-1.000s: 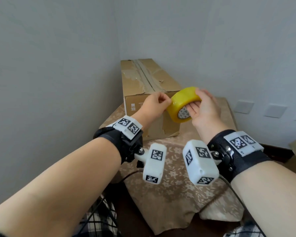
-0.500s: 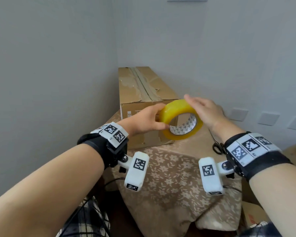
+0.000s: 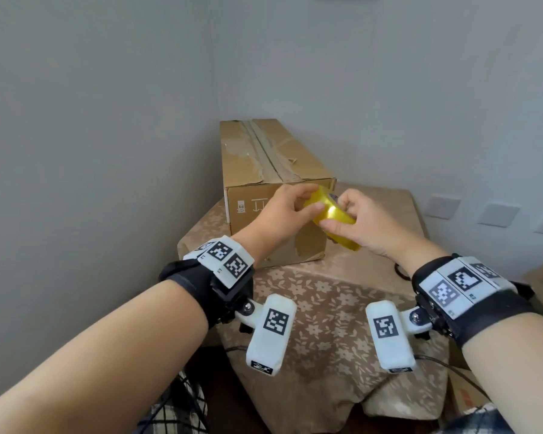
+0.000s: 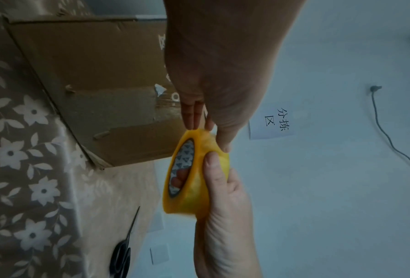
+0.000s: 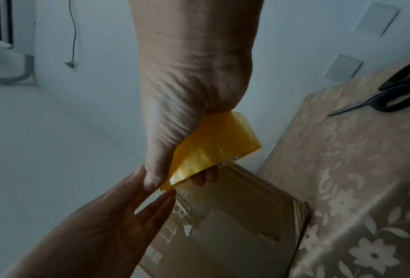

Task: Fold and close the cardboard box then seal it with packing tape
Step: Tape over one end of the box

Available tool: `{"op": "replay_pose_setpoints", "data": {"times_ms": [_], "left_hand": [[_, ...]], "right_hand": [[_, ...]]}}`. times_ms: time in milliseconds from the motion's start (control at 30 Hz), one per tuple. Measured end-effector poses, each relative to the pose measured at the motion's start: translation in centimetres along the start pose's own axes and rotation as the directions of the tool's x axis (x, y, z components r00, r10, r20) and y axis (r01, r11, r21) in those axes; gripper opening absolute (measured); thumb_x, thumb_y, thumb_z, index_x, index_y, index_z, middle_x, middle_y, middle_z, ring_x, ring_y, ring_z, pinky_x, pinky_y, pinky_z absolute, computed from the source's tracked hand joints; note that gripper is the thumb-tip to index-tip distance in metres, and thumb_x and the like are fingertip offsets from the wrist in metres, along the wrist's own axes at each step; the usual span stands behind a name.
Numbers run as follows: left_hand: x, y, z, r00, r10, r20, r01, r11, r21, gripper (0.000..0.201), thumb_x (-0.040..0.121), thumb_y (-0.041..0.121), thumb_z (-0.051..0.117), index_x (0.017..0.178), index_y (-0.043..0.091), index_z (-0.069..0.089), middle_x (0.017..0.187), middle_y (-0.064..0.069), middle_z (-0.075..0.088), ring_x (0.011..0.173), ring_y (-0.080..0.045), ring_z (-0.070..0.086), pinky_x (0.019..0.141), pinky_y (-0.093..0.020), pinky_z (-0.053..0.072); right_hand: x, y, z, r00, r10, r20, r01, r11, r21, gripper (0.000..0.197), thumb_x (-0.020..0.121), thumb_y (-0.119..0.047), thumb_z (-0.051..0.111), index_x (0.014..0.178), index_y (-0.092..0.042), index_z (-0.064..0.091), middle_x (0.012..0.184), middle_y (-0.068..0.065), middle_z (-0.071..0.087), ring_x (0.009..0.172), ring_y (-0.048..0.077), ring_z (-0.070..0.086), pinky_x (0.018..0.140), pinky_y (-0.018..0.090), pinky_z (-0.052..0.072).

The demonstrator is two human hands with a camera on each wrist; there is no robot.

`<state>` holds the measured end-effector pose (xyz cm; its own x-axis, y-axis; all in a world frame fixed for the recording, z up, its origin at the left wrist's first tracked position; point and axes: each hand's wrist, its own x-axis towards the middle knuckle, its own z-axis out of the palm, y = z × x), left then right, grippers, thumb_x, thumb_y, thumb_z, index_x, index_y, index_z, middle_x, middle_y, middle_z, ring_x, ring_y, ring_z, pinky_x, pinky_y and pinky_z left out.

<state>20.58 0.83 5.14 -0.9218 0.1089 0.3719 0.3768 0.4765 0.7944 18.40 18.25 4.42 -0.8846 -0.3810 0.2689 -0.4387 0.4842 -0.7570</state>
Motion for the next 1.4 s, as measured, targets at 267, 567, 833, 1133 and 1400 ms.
{"op": "replay_pose_setpoints", "data": {"times_ms": [267,567,833,1133,1400], "left_hand": [[-0.2,-0.3,0.4,0.984,0.006,-0.176,-0.032,0.989,-0.145,0.019,0.086,0.010,0.065,0.101,0.017,0.056,0.093,0.005,0.056,0.078,-0.003,0.051,0.072,-0.011,0.044],[0.3,0.0,-1.3,0.984,-0.177,-0.003,0.167,0.933,-0.319,0.010,0.088,0.004,0.062,0.081,0.011,0.061,0.074,-0.003,0.060,0.063,-0.009,0.055,0.068,-0.019,0.052],[0.4,0.6,-3.1,0.977,-0.171,0.127,0.186,0.976,-0.117,0.018,0.093,0.008,0.056,0.076,0.014,0.054,0.071,-0.002,0.056,0.065,-0.011,0.053,0.068,-0.022,0.049],[-0.2,0.5,-3.6,0.973,-0.187,-0.133,0.148,0.955,-0.256,0.009,0.090,0.005,0.057,0.096,0.005,0.050,0.080,-0.009,0.064,0.065,-0.015,0.061,0.069,-0.024,0.055],[0.3,0.4,-5.1,0.945,-0.318,0.078,0.327,0.924,-0.199,0.014,0.085,0.020,0.068,0.078,0.009,0.062,0.072,-0.006,0.062,0.065,-0.014,0.057,0.066,-0.022,0.052]], "right_hand": [[0.5,-0.1,0.4,0.990,-0.121,-0.077,0.114,0.989,-0.089,0.045,0.074,-0.029,0.079,0.075,-0.019,0.036,0.067,0.000,0.041,0.057,0.013,0.034,0.052,0.028,0.029],[0.2,-1.0,0.5,0.972,-0.218,-0.087,0.199,0.962,-0.188,0.047,0.072,-0.029,0.081,0.077,-0.012,0.037,0.064,-0.003,0.034,0.057,0.013,0.029,0.053,0.030,0.024],[0.6,-1.7,0.7,0.970,-0.241,-0.041,0.225,0.944,-0.243,0.046,0.072,-0.030,0.081,0.079,-0.009,0.041,0.063,-0.005,0.035,0.057,0.012,0.030,0.054,0.028,0.026],[2.1,-5.3,0.3,0.996,0.041,-0.075,-0.067,0.913,-0.401,0.050,0.073,-0.063,0.067,0.086,-0.017,0.052,0.075,-0.002,0.062,0.048,0.016,0.065,0.059,0.036,0.055],[2.3,-6.2,0.3,1.000,0.015,-0.015,-0.020,0.935,-0.354,0.052,0.072,-0.061,0.066,0.085,-0.010,0.064,0.073,0.005,0.067,0.065,0.020,0.066,0.063,0.034,0.051]]}}
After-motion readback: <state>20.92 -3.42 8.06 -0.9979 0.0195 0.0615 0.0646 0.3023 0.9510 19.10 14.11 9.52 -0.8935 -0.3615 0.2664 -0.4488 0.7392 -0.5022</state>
